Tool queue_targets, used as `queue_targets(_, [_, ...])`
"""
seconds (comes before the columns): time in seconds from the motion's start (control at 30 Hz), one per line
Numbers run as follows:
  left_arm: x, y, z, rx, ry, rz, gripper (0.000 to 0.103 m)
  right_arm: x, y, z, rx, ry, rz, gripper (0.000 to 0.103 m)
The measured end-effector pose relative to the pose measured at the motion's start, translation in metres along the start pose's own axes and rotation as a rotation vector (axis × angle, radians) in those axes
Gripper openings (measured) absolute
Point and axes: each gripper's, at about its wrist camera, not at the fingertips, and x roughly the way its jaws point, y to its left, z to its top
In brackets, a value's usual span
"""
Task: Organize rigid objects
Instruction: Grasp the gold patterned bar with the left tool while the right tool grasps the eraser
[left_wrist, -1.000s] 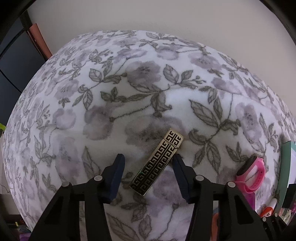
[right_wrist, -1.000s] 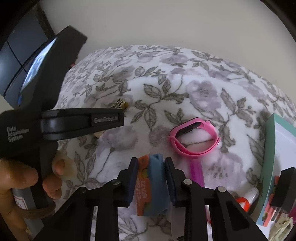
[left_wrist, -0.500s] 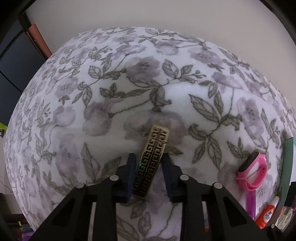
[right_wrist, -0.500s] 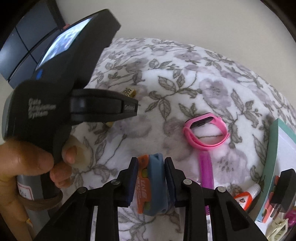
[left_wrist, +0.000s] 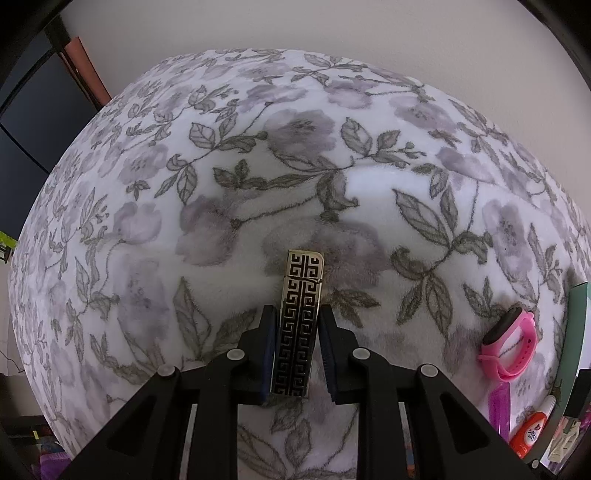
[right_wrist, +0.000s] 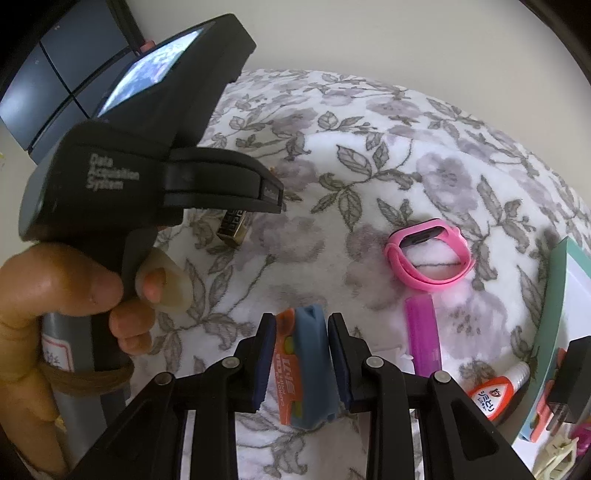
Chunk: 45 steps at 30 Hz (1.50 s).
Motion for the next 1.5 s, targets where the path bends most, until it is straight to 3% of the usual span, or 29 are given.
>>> queue_targets(0.17, [0.001,0.003,0.003,-0.007,0.004,0.004,0.022,-0.004,0.002,-0.003,-0.02,0.009,0.013,0.045])
queue_targets(0.57, [0.0,0.012,-0.007,-0.02,0.047,0.04,0.022,0.001,0.013,-0.007,-0.098,0.05,-0.142,0.045])
queue_targets(1.2, [0.003,0.023,-0.019,-0.043,0.088,0.051,0.022,0.019,0.03,-0.009,-0.205,0.076,-0.273,0.046])
queue_targets(1.33, [0.002,0.022,-0.016,-0.051,0.089,0.045,0.022,0.014,0.03,-0.009,-0.183,0.052,-0.253,0.046])
queue_targets(1.5, [-0.005,0.029,-0.012,-0.085,0.072,0.03,0.022,-0.001,0.008,-0.004,-0.061,0.011,-0.119,0.046])
